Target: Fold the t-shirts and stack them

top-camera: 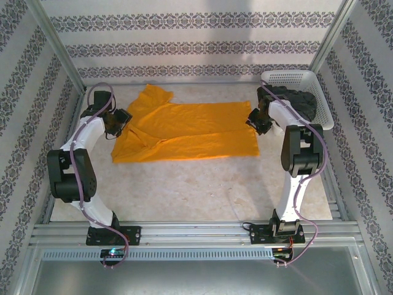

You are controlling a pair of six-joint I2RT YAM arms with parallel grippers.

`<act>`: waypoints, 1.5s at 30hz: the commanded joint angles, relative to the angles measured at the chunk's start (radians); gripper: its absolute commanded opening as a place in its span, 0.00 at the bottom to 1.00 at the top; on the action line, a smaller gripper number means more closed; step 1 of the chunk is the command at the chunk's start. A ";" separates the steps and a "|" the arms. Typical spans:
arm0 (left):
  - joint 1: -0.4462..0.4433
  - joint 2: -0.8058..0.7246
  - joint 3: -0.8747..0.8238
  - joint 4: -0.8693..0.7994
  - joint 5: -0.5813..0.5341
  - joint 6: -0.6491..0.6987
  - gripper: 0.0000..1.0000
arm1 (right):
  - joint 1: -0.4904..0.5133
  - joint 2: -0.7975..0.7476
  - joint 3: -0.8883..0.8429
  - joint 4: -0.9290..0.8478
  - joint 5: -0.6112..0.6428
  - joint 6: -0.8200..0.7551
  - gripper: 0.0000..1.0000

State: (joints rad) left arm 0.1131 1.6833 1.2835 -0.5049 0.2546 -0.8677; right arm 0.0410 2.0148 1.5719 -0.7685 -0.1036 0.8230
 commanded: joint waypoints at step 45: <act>0.199 -0.154 -0.414 -0.014 -0.080 0.045 0.00 | 0.044 -0.312 -0.552 0.077 0.116 -0.037 0.00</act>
State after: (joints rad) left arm 0.2970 1.5894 0.8597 -0.4660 0.2253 -0.8299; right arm 0.0738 1.7653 1.0618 -0.6079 -0.0418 0.7849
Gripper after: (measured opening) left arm 0.047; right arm 0.066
